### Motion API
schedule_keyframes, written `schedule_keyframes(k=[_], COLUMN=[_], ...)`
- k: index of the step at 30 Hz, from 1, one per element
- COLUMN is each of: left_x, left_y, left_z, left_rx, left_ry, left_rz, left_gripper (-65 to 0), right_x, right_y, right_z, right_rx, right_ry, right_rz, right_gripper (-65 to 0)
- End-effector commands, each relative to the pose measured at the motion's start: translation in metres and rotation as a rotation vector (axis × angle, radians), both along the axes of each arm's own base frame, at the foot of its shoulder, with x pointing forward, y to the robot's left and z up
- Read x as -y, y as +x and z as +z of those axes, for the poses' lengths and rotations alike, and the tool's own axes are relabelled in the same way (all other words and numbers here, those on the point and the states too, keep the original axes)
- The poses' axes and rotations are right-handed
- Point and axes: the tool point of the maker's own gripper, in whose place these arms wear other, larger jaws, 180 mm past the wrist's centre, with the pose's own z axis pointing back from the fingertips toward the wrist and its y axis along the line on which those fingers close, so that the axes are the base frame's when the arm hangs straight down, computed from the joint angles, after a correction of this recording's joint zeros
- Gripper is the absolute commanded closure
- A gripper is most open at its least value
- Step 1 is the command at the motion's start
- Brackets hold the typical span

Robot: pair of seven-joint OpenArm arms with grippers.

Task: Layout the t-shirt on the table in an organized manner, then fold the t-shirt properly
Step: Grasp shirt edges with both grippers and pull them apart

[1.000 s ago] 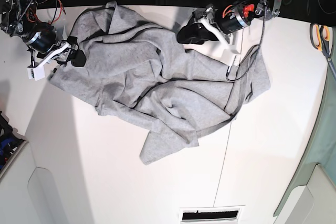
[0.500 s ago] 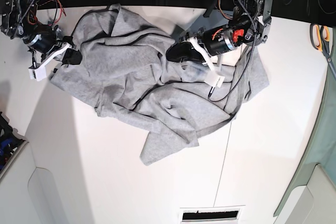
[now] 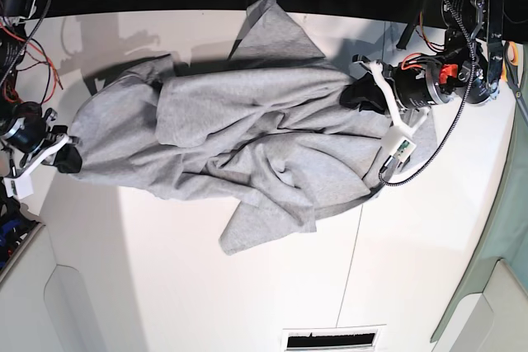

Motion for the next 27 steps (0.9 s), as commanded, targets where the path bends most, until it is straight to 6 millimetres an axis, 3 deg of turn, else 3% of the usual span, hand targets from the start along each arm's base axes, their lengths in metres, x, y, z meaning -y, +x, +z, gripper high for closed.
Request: schedule_keyframes(k=[1,4,9,11,16,18,20,23,27], left_x=[-0.002,-0.001,0.011,0.019,0.039,0.048,0.058,0.073,0.094], left_y=[0.015,0.022,0.019,0.018,0.014,0.011,0.007,0.003,0.003], left_z=[0.017,0.024,0.023,0.022,0.021,0.02,0.018,0.02,0.046], left_rx=[0.063,0.076,0.069,0.068,0.066,0.066,0.059,0.061,0.093], left_ry=[-0.011,-0.021,-0.04,-0.044,-0.053,-0.065,-0.077,-0.115,-0.273], left_rz=[-0.002,-0.01,-0.042,-0.066,-0.127,-0.151,-0.172,-0.198,-0.208], left_gripper=[-0.7,-0.8,-1.9,-5.8,-22.6,-27.0,-27.6,-27.6,-27.5], right_x=[0.009,0.016,0.018,0.021,0.025,0.024,0.022,0.015,-0.002], right_y=[0.02,0.035,0.045,0.049,0.049,0.047,0.045,0.044,0.04], right_z=[0.029,0.046,0.057,0.06,0.058,0.055,0.054,0.054,0.05], right_rx=[0.087,0.125,0.167,0.187,0.187,0.17,0.157,0.144,0.114], right_ry=[-0.01,-0.023,-0.029,-0.056,-0.082,-0.083,-0.063,-0.011,0.058], right_rz=[-0.005,-0.012,-0.017,-0.024,-0.033,-0.029,-0.026,-0.023,0.007], right_gripper=[0.0,0.0,0.0,0.0,-0.4,-17.2,-29.5,-32.1,-32.1])
